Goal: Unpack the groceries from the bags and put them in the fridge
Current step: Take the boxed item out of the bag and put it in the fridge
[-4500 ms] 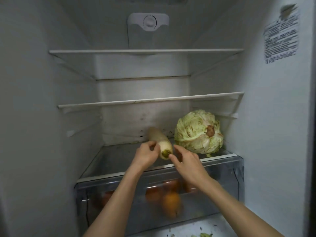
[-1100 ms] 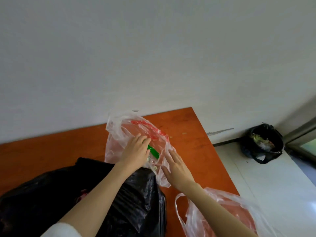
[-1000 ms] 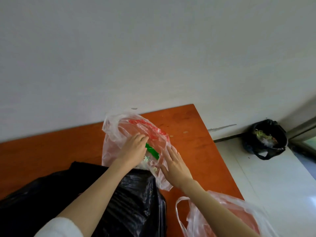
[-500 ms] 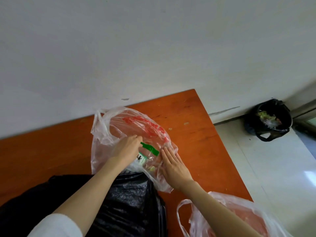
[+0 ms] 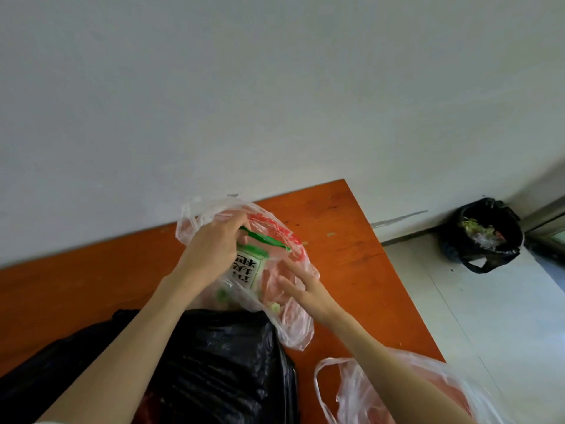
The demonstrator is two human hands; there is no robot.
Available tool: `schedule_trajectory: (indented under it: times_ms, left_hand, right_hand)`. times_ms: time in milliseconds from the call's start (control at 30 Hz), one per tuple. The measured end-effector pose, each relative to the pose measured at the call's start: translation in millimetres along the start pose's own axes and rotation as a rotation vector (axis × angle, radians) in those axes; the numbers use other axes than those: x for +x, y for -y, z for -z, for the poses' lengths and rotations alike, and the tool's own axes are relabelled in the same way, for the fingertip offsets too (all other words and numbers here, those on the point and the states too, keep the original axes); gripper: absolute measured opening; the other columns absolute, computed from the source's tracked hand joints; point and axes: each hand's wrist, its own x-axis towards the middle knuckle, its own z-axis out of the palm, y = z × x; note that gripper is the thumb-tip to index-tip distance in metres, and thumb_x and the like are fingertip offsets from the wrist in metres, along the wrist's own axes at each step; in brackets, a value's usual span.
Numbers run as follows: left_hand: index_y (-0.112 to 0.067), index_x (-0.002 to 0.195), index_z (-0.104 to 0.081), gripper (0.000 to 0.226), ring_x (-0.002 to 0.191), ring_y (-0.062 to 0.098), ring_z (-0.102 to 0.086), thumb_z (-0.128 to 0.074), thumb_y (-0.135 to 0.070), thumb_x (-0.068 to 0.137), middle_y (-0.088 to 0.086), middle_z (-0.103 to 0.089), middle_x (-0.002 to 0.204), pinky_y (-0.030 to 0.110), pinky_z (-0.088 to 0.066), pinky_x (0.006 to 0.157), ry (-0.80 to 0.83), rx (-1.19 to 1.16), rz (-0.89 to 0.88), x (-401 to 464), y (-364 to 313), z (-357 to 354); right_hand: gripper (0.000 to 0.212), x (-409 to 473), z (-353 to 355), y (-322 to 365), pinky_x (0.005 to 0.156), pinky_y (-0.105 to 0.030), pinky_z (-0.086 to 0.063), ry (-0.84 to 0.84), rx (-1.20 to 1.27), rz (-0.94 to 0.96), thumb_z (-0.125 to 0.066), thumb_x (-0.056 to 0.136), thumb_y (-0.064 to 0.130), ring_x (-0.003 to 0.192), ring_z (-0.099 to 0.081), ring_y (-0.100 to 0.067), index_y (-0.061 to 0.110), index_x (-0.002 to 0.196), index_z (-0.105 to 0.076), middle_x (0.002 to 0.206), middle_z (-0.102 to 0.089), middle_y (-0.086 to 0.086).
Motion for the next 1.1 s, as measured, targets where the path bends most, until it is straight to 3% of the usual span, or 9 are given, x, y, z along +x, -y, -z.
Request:
schedule_trajectory:
  times_ms: [67, 133, 233, 367, 533, 733, 833, 933, 1100]
  left_hand:
    - [-0.006, 0.099, -0.056, 0.013, 0.050, -0.001, -0.051, -0.044, -0.009, 0.095, -0.006, -0.062, 0.080, 0.012, -0.039, 0.044, -0.093, -0.078, -0.004, -6.0, -12.0, 16.3]
    - [-0.006, 0.094, -0.056, 0.012, 0.044, -0.008, -0.051, -0.045, -0.003, 0.093, -0.016, -0.055, 0.065, 0.009, -0.038, 0.044, -0.226, -0.195, -0.015, -10.3, -25.6, 30.3]
    - [-0.006, 0.089, -0.055, 0.011, 0.047, -0.008, -0.052, -0.045, -0.004, 0.093, -0.011, -0.061, 0.069, 0.009, -0.034, 0.039, -0.381, -0.361, -0.016, -10.0, -45.1, 47.7]
    - [-0.007, 0.088, -0.054, 0.011, 0.064, 0.003, -0.059, -0.045, -0.010, 0.095, -0.004, -0.066, 0.075, 0.011, -0.044, 0.052, -0.502, -0.524, -0.009, -13.7, -77.9, 65.0]
    - [-0.010, 0.090, -0.057, 0.011, 0.054, -0.003, -0.053, -0.047, -0.011, 0.095, -0.009, -0.062, 0.071, 0.007, -0.042, 0.053, -0.478, -0.570, -0.113, -33.7, -119.4, 76.9]
    - [-0.006, 0.106, -0.059, 0.019, 0.069, 0.008, -0.056, -0.052, -0.018, 0.092, -0.003, -0.062, 0.088, 0.006, -0.042, 0.053, -0.335, -0.549, -0.240, -70.8, -153.8, 51.7]
    - [-0.012, 0.124, -0.051, 0.032, 0.096, 0.009, -0.055, -0.050, -0.023, 0.093, -0.002, -0.058, 0.113, 0.011, -0.045, 0.075, -0.182, -0.514, -0.316, -107.5, -168.5, 24.0]
    - [-0.021, 0.139, -0.035, 0.047, 0.124, 0.012, -0.044, -0.046, -0.030, 0.095, -0.002, -0.043, 0.140, 0.034, -0.040, 0.103, -0.086, -0.411, -0.446, -142.3, -183.0, -4.0]
    - [-0.027, 0.145, -0.021, 0.062, 0.141, 0.012, -0.018, -0.037, -0.051, 0.090, -0.004, -0.022, 0.153, 0.033, -0.015, 0.116, 0.009, -0.164, -0.769, -195.4, -231.9, -32.3]
  right_hand:
    - [0.056, -8.5, 4.8, 20.6, 0.089, -0.009, -0.042, -0.026, 0.068, 0.117, -0.057, 0.090, 0.030, 0.115, -0.050, 0.000, 0.023, 0.142, -0.036, 0.140, -0.043, 0.003]
    - [0.057, -11.3, 8.7, 37.0, 0.069, -0.009, -0.051, -0.090, 0.081, 0.189, -0.063, 0.087, 0.020, 0.093, -0.061, 0.003, 0.018, 0.139, -0.038, 0.131, -0.049, 0.004]
    - [0.046, -14.2, 21.7, 50.8, 0.067, -0.013, -0.053, -0.249, 0.008, 0.248, -0.064, 0.087, 0.020, 0.090, -0.060, -0.004, 0.015, 0.129, -0.047, 0.120, -0.059, 0.000]
    - [0.014, -40.5, 42.4, 59.9, 0.069, -0.027, -0.058, -0.232, -0.018, 0.251, -0.065, 0.086, 0.023, 0.093, -0.065, -0.016, 0.023, 0.091, -0.051, 0.103, -0.064, 0.002]
    - [0.017, -101.7, 57.5, 62.9, 0.070, -0.042, -0.057, -0.365, -0.126, 0.290, -0.064, 0.086, 0.032, 0.089, -0.067, -0.022, 0.020, 0.090, -0.052, 0.100, -0.067, -0.001]
    - [0.020, -196.8, 43.3, 30.7, 0.058, -0.013, -0.049, -0.593, -0.092, 0.220, -0.058, 0.089, 0.034, 0.078, -0.064, -0.001, 0.020, 0.102, -0.054, 0.098, -0.065, 0.004]
    - [0.017, -247.9, 20.5, 2.0, 0.066, -0.021, -0.056, -0.693, -0.003, 0.111, -0.058, 0.090, 0.033, 0.082, -0.067, -0.008, 0.021, 0.100, -0.054, 0.097, -0.067, 0.004]
    - [0.011, -304.1, 0.4, -25.3, 0.074, -0.034, -0.059, -0.776, 0.095, 0.033, -0.057, 0.090, 0.032, 0.086, -0.069, -0.013, 0.024, 0.097, -0.055, 0.100, -0.069, 0.000]
    - [0.017, -404.3, -18.9, -57.3, 0.062, -0.021, -0.055, -0.976, 0.335, -0.091, -0.057, 0.091, 0.032, 0.074, -0.069, -0.008, 0.016, 0.091, -0.062, 0.089, -0.072, -0.002]
